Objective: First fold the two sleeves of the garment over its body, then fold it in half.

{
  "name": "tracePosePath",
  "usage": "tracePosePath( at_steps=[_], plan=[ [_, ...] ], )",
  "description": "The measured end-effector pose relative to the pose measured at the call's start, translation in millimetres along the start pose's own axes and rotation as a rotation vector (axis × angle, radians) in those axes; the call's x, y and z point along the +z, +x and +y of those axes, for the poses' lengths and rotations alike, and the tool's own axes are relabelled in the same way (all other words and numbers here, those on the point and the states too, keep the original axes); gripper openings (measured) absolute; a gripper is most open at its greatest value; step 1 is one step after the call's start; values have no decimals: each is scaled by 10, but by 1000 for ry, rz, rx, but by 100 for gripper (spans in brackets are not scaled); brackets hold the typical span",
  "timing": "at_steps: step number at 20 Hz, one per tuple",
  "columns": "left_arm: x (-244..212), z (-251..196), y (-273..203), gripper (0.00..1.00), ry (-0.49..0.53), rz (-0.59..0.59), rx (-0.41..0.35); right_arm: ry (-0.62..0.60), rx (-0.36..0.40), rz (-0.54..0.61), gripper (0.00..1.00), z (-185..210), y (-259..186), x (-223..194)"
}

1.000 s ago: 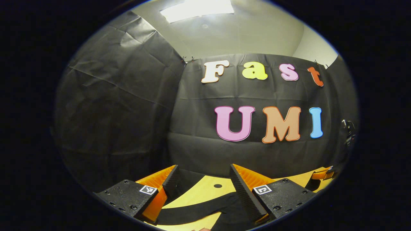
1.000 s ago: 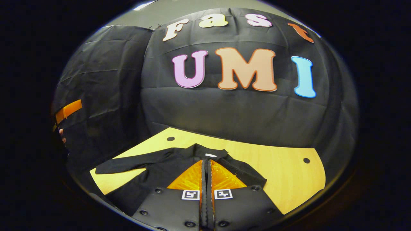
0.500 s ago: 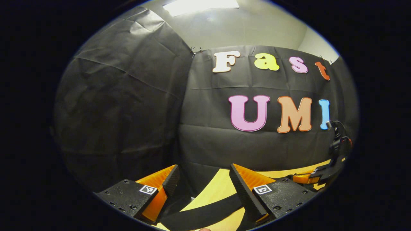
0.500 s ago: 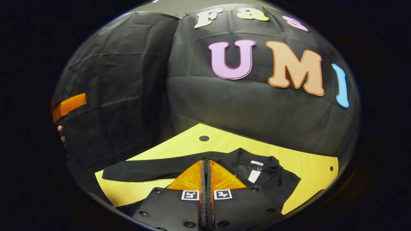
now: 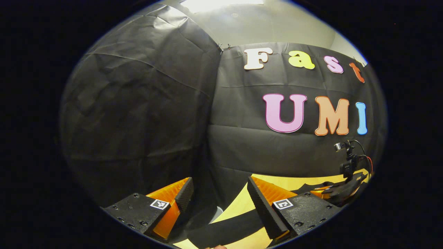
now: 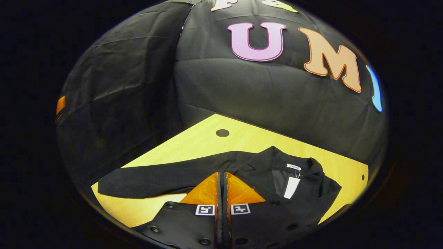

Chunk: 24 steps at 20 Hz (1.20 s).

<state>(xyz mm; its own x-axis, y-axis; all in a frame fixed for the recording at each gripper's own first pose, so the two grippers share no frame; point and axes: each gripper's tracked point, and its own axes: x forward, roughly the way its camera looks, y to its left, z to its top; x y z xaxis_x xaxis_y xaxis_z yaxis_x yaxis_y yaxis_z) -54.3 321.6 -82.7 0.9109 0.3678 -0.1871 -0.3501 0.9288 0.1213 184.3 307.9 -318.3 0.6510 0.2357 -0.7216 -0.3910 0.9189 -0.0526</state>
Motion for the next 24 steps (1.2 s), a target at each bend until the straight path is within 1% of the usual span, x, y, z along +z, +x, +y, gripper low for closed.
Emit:
tracePosePath(
  at_steps=[1, 2, 3, 5, 7, 8, 9, 10, 12, 14, 16, 18, 21, 24],
  plan=[
    [-17, 8, 10, 92, -2, 5, -5, 20, -17, -28, 12, -56, -39, 74],
    [-64, 26, 22, 92, 2, 15, -6, 37, -37, -77, 52, -97, -96, 210],
    [-114, 38, 48, 92, 11, 27, -8, 51, -40, -134, 92, -113, -191, 334],
    [-209, 86, 74, 92, 39, 46, -26, 45, -53, -209, 98, -222, -410, 514],
    [-308, 140, 91, 92, 47, 75, -46, 42, -82, -262, 100, -388, -637, 622],
    [-378, 180, 79, 93, 45, 93, -53, 46, -91, -282, 98, -457, -753, 659],
    [-474, 212, 85, 93, 42, 116, -59, 54, -102, -303, 100, -535, -847, 689],
    [-567, 240, 86, 92, 38, 140, -65, 59, -114, -318, 98, -613, -938, 710],
    [-767, 329, 94, 92, 41, 193, -55, 66, -143, -339, 96, -740, -1096, 695],
    [-987, 382, 96, 92, 36, 248, -45, 65, -173, -334, 98, -880, -1174, 636],
    [-1165, 373, 92, 93, 13, 291, -48, 78, -192, -318, 98, -963, -1230, 538],
    [-1403, 378, 88, 93, -11, 339, -50, 94, -202, -307, 98, -976, -1249, 509],
    [-1794, 413, 65, 94, -49, 426, -40, 105, -228, -287, 99, -1061, -1392, 344],
    [-2114, 476, 73, 94, -77, 497, -23, 110, -243, -278, 98, -1075, -1439, 322]
  ],
)
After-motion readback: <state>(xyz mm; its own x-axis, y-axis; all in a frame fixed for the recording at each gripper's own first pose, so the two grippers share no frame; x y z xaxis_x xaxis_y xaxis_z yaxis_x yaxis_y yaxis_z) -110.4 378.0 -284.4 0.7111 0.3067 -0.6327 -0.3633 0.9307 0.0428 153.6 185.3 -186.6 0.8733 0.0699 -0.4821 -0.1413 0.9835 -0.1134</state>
